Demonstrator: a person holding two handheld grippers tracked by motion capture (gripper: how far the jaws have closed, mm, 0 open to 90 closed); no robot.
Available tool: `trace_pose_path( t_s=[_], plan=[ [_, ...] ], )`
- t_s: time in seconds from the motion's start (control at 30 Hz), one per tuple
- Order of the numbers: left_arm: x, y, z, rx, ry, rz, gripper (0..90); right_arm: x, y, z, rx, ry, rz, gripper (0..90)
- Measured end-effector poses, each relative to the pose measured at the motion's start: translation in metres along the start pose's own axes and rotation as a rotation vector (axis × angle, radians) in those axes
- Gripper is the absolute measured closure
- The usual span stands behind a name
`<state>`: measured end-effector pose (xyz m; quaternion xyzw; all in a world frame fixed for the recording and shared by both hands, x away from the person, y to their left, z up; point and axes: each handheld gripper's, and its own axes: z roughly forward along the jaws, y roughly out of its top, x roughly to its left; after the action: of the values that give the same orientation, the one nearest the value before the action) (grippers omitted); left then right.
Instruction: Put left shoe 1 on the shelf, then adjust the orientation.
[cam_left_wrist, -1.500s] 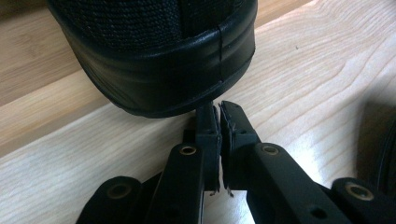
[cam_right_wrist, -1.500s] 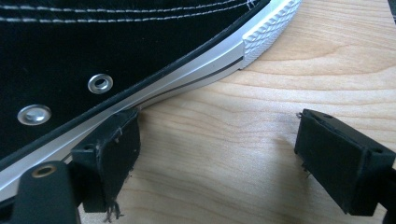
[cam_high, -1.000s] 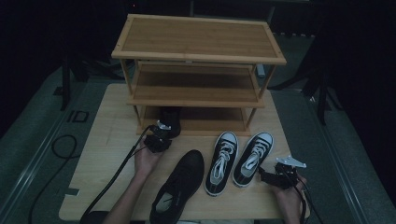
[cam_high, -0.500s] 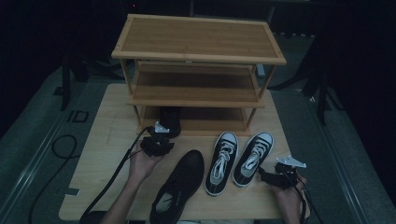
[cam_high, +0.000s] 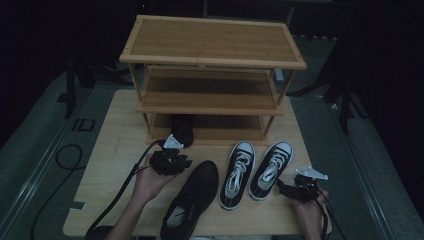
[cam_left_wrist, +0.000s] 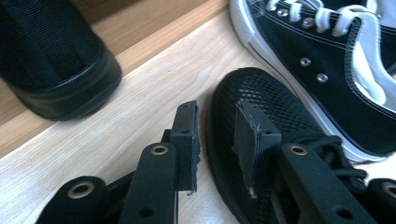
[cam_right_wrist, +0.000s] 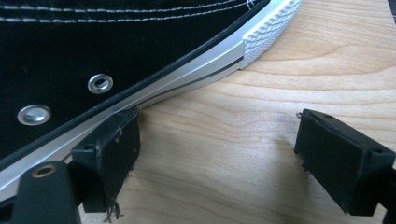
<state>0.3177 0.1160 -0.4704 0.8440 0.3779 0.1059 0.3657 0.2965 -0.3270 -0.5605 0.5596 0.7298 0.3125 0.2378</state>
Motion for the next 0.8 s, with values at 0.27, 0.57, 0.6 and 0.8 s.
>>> trace_pose_path(
  t_s=[0.27, 0.57, 0.6, 0.8],
  plan=[
    [-0.009, 0.0, 0.001, 0.022, -0.022, 0.01, 68.2, 0.0, 0.0, 0.0, 0.0, 0.0, 0.0, 14.2],
    [-0.02, 0.001, 0.0, 0.057, -0.074, 0.035, 65.5, 0.0, 0.0, 0.0, 0.0, -0.001, 0.0, 14.3],
    [-0.02, 0.001, 0.0, 0.064, -0.077, 0.036, 65.5, 0.0, 0.0, 0.0, 0.0, 0.0, 0.0, 14.3],
    [-0.025, 0.001, 0.001, 0.078, -0.097, 0.044, 64.1, 0.0, 0.0, 0.0, 0.0, 0.0, 0.0, 14.3]
  ],
)
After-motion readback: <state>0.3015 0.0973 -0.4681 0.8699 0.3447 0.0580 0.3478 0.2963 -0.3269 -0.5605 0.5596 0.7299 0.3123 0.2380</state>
